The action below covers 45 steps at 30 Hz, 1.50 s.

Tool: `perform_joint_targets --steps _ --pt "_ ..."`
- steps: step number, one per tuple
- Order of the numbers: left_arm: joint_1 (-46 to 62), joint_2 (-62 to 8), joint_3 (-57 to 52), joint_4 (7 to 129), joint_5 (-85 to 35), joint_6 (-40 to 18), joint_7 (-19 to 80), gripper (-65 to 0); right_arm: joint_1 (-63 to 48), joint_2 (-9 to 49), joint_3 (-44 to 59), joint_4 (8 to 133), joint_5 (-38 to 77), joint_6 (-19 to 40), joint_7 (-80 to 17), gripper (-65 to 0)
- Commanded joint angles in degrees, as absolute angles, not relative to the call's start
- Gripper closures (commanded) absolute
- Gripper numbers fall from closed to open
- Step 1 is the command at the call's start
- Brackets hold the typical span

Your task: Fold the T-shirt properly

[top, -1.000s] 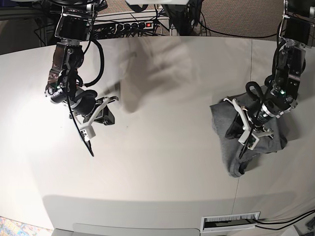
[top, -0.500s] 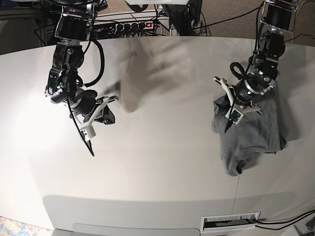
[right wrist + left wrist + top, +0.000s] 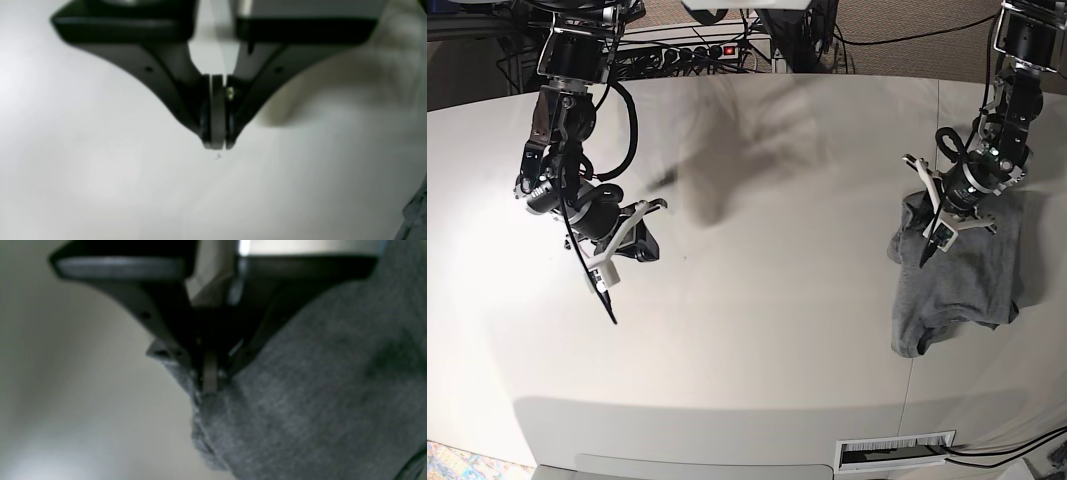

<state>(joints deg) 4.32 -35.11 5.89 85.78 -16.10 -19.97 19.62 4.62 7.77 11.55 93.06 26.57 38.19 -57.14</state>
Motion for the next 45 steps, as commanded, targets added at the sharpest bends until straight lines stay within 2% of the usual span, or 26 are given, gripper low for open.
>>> perform_joint_targets --steps 1,6,12,22,27,32,39,45 --pt "4.12 -36.51 5.48 86.13 -15.86 -19.57 20.47 0.0 5.85 8.27 11.68 94.61 27.62 38.30 -56.73 0.0" --pt "4.12 -36.99 5.45 87.44 -18.48 -19.55 20.80 0.0 5.85 8.27 11.68 95.04 27.62 38.28 -57.52 0.0" --pt "4.14 -37.01 5.45 95.98 -18.92 -19.14 27.64 0.0 5.67 8.45 11.70 95.66 27.83 38.22 -61.14 0.0" --pt "6.42 -37.19 5.34 110.56 -22.72 -13.28 36.67 0.0 0.64 9.91 11.75 105.45 30.41 38.13 -65.28 0.0" --pt "14.46 -37.15 2.33 117.51 -22.57 -13.08 38.13 0.0 -7.66 10.68 12.56 112.22 30.44 38.13 -64.88 0.0" --pt "25.08 -37.12 -5.63 123.02 -22.61 -13.08 37.91 0.0 -15.42 10.66 15.25 118.72 30.44 38.13 -63.75 0.0" --pt "38.94 -36.05 -17.69 123.28 -26.28 -13.17 35.53 0.0 -24.77 10.68 18.28 123.20 30.41 38.13 -62.57 0.0" --pt "48.38 -32.05 -24.91 123.28 -30.06 -16.58 35.57 0.0 -33.65 10.66 18.87 123.90 30.39 38.13 -63.26 0.0"
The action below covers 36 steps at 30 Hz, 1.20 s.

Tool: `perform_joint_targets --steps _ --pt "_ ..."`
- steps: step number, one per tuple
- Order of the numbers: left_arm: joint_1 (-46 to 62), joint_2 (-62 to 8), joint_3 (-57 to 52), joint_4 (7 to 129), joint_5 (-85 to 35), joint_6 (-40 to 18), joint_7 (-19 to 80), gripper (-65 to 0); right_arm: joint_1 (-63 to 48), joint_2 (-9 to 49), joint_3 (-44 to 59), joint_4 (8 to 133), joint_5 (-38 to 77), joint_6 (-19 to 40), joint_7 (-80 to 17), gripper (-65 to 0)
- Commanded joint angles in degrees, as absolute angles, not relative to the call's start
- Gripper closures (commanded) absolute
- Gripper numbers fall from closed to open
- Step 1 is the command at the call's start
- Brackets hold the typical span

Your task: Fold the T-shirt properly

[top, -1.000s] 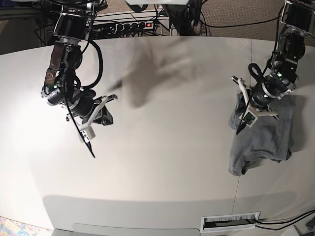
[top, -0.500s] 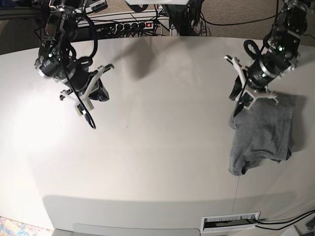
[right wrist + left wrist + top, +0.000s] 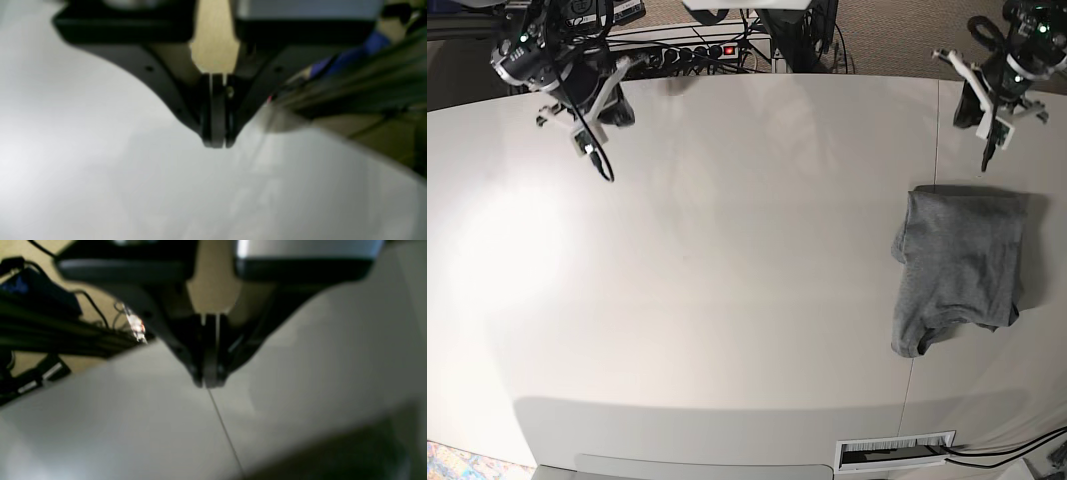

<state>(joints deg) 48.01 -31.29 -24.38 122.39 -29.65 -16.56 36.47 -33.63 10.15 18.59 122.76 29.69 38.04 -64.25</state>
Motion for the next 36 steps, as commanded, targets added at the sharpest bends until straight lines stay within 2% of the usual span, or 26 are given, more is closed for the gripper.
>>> perform_joint_targets --steps 1,13,19,27,36 --pt "49.82 -31.09 -25.85 123.28 -30.09 -16.58 35.57 0.0 -35.22 10.66 18.87 123.92 30.39 38.13 -63.31 0.0" --pt "62.59 -21.45 -27.97 122.63 -30.28 -16.62 35.57 0.0 -53.93 10.61 18.85 123.92 29.80 38.15 -63.75 0.0" --pt "63.70 -18.90 -24.40 113.12 -33.06 -20.51 33.01 0.0 -59.22 10.63 18.70 119.04 24.53 38.15 -55.92 0.0" --pt "56.12 -18.74 -12.56 90.96 -27.59 -21.04 26.02 0.0 -53.15 11.35 12.73 97.32 17.41 38.15 -46.19 0.0" --pt "43.07 -18.72 -1.69 68.34 -21.71 -20.84 16.47 0.0 -33.71 11.35 -0.62 63.72 2.33 37.98 -27.35 0.0"
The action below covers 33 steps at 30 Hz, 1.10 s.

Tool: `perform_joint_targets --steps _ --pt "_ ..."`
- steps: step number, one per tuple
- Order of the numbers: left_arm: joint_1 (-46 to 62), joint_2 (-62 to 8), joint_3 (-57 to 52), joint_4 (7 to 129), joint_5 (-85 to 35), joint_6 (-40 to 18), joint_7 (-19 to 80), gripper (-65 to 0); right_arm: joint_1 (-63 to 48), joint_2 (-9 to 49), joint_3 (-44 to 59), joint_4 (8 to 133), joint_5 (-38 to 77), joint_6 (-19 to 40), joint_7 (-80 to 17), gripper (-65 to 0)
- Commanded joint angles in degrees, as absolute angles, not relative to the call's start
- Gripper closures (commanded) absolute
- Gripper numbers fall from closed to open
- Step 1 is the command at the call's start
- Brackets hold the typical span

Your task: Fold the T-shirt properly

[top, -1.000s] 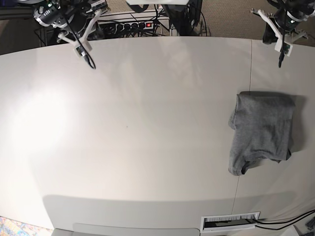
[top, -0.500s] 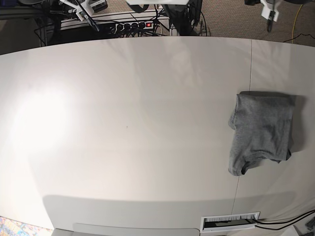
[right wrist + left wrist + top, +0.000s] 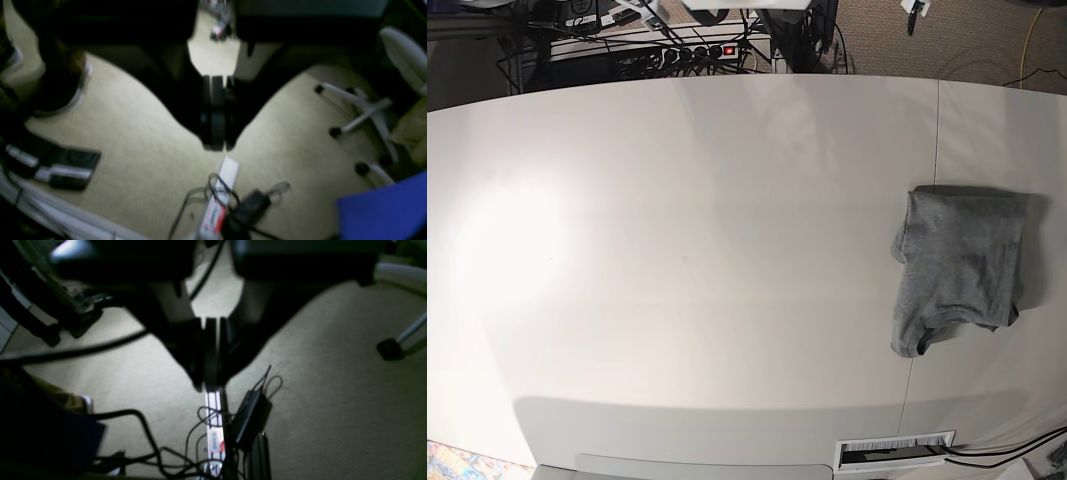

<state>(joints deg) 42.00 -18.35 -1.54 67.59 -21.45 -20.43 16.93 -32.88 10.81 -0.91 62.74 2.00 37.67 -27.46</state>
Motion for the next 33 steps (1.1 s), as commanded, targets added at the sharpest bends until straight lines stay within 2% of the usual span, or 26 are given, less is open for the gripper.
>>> perform_joint_targets --steps 1,4,8,15,19,21,25,33 --pt "41.52 -18.72 -0.78 65.93 -21.04 -20.82 15.46 0.0 -31.18 11.22 -1.67 59.40 1.74 37.50 -25.98 0.0" --pt "36.97 -18.68 1.67 59.02 -19.59 -20.29 11.90 0.0 -23.99 10.57 -4.73 47.07 1.67 28.88 -20.86 0.0" --pt "31.05 -17.67 3.51 50.72 -18.92 -16.01 8.93 0.0 -16.36 8.82 -7.97 34.26 1.63 17.12 -15.73 0.0" --pt "22.79 -13.19 3.53 39.94 -18.09 -14.59 7.09 0.0 -9.89 4.21 -10.55 25.91 1.65 -1.04 -13.23 0.0" --pt "20.10 -10.22 3.53 35.77 -13.04 -13.61 4.16 0.0 -8.97 1.93 -10.57 25.39 1.65 -4.60 -13.04 0.0" --pt "19.53 -8.71 3.53 34.61 -11.20 -11.16 4.01 0.0 -8.86 1.56 -10.57 25.39 1.67 -6.11 -13.04 0.0" --pt "19.55 -6.61 3.53 34.44 -9.80 -7.33 3.99 0.0 -8.86 1.76 -10.57 25.39 2.11 -6.15 -13.23 0.0" --pt "19.55 -5.61 3.53 34.65 -9.82 -7.05 3.95 0.0 -9.26 1.41 -10.57 25.39 7.94 -6.04 -13.52 0.0"
